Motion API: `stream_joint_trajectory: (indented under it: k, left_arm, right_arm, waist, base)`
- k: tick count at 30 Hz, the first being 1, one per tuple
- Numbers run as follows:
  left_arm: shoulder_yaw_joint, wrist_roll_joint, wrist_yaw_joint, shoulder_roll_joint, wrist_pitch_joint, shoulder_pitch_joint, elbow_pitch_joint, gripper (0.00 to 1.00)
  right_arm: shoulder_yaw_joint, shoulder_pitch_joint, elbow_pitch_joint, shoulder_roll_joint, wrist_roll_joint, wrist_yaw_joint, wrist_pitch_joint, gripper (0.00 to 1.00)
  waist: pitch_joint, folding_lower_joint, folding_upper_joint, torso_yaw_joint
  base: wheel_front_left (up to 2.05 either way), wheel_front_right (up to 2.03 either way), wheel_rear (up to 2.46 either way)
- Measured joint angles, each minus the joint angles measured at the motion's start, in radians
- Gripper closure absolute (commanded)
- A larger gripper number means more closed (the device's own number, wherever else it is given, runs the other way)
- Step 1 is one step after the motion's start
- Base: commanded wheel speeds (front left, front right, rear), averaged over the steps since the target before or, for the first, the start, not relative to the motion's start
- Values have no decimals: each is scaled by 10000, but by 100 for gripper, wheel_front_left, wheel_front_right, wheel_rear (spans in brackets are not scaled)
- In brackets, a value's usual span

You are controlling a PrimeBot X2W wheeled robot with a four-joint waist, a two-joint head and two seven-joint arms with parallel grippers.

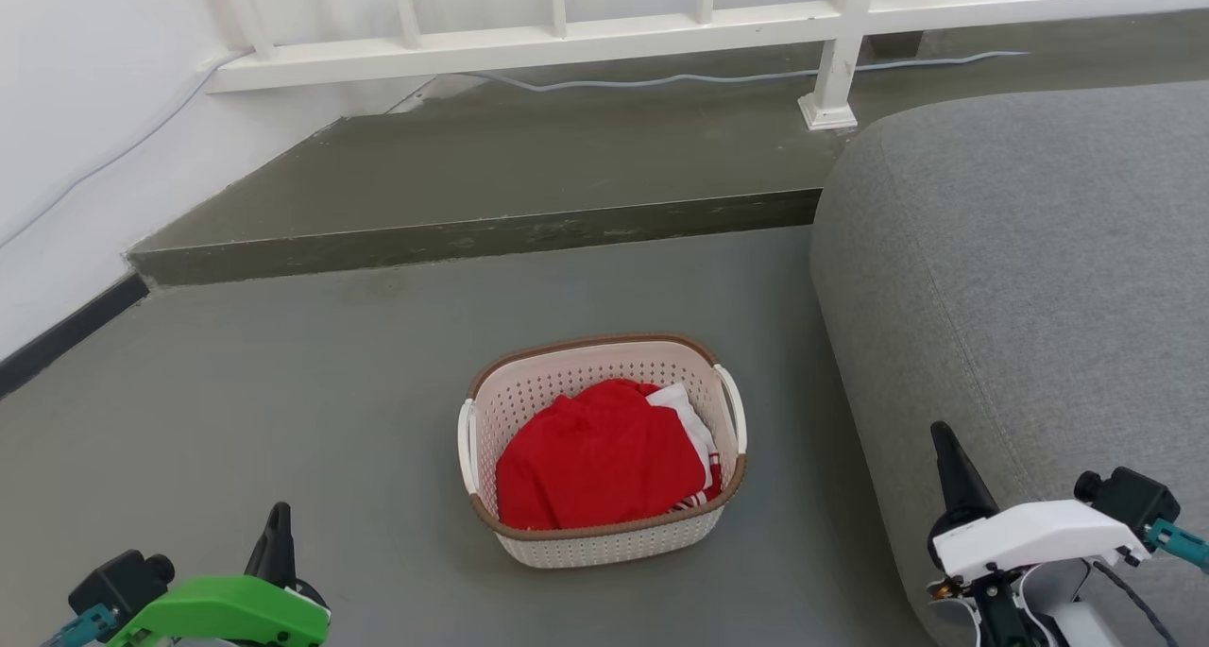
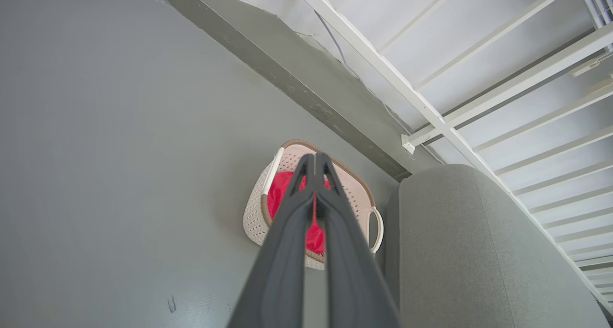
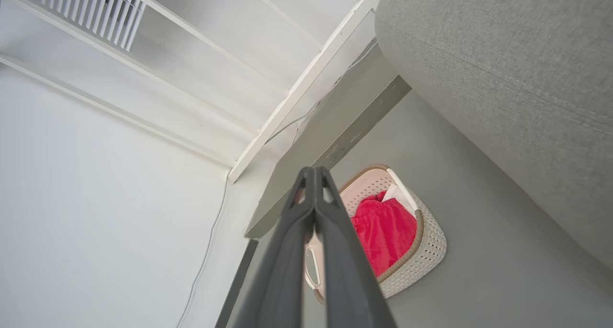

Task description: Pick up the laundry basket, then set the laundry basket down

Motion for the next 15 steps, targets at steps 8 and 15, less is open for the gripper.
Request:
stream_joint_trajectory:
  k: [8,15]
  left_arm:
    - [192,-784,-127,-52,240,-73,-23,100]
    - [368,-1643,-272,-75,433,-212,-48,100]
  right_arm:
    - [-240,-156,25,-44,880,159,163,100]
    - [-487,-244,73,-100,1791,307,322,100]
  waist:
    - [29,0,0,10]
    - [57,0,0,20]
  base:
    - [0,0,0]
    - [0,0,0]
